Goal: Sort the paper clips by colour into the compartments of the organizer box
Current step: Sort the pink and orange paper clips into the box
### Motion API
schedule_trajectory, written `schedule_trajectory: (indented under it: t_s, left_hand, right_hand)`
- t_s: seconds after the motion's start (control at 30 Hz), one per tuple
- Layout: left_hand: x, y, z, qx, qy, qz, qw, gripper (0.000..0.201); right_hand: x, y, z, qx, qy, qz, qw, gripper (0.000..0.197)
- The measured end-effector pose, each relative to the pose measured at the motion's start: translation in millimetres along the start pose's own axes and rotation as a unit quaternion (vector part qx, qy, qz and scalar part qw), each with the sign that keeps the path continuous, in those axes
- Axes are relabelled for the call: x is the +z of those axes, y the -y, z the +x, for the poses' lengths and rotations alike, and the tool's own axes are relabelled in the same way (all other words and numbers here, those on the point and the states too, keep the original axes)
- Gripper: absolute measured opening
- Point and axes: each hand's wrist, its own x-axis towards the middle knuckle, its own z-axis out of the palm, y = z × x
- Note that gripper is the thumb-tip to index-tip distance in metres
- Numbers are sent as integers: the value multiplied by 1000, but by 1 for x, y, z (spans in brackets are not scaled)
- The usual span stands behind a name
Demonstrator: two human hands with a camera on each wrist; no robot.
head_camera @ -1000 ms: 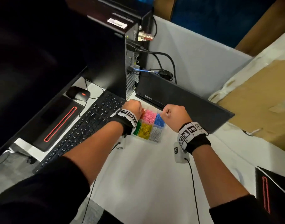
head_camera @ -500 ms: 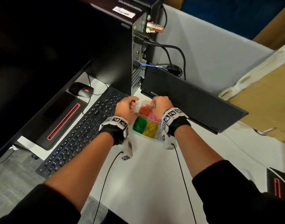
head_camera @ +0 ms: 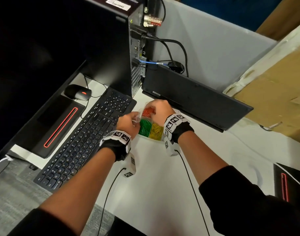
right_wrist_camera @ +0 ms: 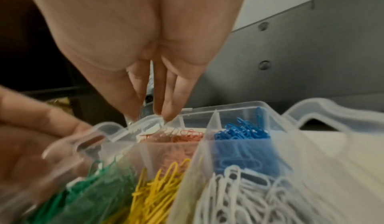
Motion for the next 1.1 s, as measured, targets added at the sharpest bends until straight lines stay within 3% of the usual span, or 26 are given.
schedule_trajectory:
  t_s: [0.1, 0.2, 0.33, 0.43, 0.53, 0.67, 0.83, 0.97, 1.1]
  left_hand:
    - [11, -9, -12, -15, 7, 5, 1000, 44]
    - [27, -17, -30, -17, 29, 15, 999, 51]
    - [51, -37, -63, -36, 43, 28, 998, 52]
    - [72, -53, -89, -34, 58, 51, 996, 53]
    - [92, -66, -109, -34, 81, 48, 995, 54]
    - [108, -79, -127, -12, 101, 53, 993, 53]
    - [109, -86, -138, 22, 91, 109, 990, 64]
    - [111, -105, -151, 150, -10, 127, 980, 60]
    - [138, -128, -163, 268, 46, 85, 959, 45]
  right_hand:
    - [-14, -26, -32, -10, -62, 90, 994, 23]
    - [-28, -74, -88, 19, -144, 106, 984, 17]
    - [-46, -153, -184, 193, -253, 51, 947, 23]
    - [-47, -200, -247, 386, -223, -3, 895, 36]
    - [-36, -221, -287, 484, -176, -30, 856, 44]
    - [-22, -232, -309, 489, -157, -65, 856, 35]
    - [-28, -242, -323, 504, -179, -52, 843, 56]
    - [-35, -234, -333, 494, -186, -117, 841, 50]
    - [-29, -226, -339, 460, -156, -141, 863, 42]
